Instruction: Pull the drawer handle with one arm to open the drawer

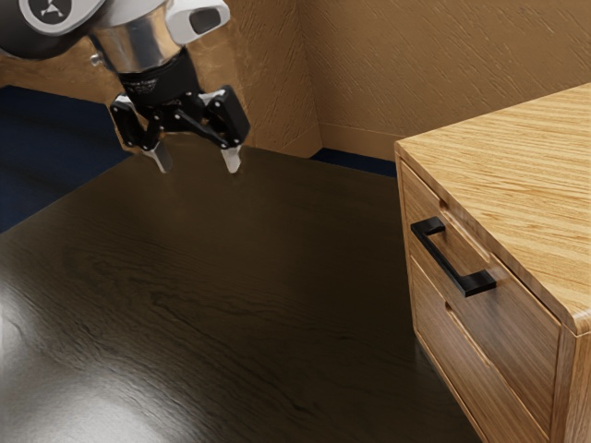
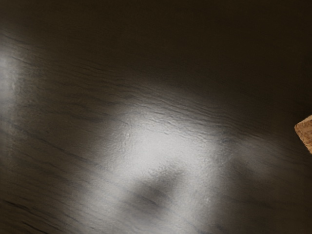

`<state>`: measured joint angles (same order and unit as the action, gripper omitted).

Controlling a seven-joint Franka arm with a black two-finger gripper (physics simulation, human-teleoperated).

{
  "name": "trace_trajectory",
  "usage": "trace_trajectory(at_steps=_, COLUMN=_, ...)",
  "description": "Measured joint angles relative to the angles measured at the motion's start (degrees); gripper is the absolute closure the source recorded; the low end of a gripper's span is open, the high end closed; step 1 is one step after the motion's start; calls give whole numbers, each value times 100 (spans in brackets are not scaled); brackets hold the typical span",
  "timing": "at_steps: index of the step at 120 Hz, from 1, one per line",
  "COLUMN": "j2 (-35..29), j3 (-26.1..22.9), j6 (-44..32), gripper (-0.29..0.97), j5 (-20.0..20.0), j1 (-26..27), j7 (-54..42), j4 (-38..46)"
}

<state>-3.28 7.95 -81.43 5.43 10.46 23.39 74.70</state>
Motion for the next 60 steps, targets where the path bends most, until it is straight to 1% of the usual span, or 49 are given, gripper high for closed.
trace_trajectory(at_steps=10, j2=-154, j3=-341, j6=111, gripper=0, j5=3, j1=-162, j7=13, j4=-451)
trace_trajectory(at_steps=17, j2=-115, j3=-554, j6=49, gripper=0, j5=-50, j1=-33, j7=22, j4=-530)
trace_trajectory(at_steps=33, j2=289, j3=-625, j6=-324, gripper=0, j5=-796, j1=284, j7=39, j4=-473)
trace_trajectory(at_steps=44, j2=496, j3=-678, j6=-493, gripper=0, j5=-1131, j1=376, j7=59, j4=-463)
trace_trajectory(at_steps=54, j2=490, j3=-794, j6=-607, gripper=0, j5=-1340, j1=338, j7=104, j4=-434)
trace_trajectory(at_steps=60, j2=166, j3=-853, j6=-751, gripper=0, j5=-1420, j1=299, j7=170, j4=7)
